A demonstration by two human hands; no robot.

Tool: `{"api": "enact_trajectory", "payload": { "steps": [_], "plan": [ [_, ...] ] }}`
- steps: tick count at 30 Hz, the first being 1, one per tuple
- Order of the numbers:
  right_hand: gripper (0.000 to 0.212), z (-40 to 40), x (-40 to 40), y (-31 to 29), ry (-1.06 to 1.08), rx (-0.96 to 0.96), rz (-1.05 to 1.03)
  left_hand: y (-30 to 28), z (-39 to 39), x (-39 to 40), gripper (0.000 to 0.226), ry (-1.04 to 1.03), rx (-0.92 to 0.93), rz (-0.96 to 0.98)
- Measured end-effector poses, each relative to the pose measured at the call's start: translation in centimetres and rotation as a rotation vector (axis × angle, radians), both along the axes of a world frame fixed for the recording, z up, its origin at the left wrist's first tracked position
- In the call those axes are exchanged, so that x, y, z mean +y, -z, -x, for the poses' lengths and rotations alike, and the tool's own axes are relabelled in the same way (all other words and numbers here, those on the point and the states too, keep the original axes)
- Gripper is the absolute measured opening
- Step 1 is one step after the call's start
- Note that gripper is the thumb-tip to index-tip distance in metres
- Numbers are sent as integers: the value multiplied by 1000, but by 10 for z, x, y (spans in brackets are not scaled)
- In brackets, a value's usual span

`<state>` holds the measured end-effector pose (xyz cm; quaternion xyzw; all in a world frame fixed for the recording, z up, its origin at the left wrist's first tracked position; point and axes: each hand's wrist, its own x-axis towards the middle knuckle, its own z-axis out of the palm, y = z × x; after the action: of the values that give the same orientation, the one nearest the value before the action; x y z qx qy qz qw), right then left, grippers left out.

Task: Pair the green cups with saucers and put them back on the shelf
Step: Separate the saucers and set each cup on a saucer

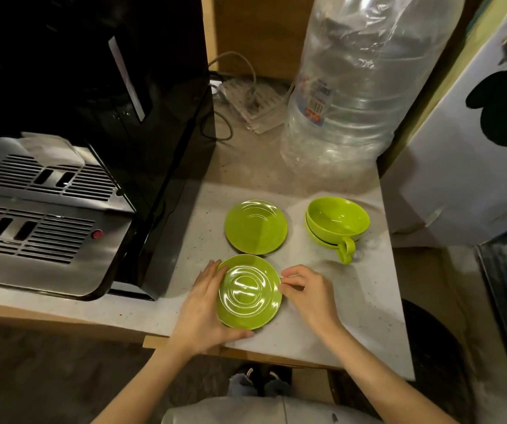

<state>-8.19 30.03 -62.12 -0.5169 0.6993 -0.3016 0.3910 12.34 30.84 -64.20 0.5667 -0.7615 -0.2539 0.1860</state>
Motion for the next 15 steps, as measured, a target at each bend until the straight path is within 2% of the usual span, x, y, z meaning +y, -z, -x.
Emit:
{"api": "enact_trajectory", "payload": {
  "steps": [15],
  "plan": [
    [20,10,-21,2,47,83,53,3,15,-27,130,36,-51,-37]
  ]
}}
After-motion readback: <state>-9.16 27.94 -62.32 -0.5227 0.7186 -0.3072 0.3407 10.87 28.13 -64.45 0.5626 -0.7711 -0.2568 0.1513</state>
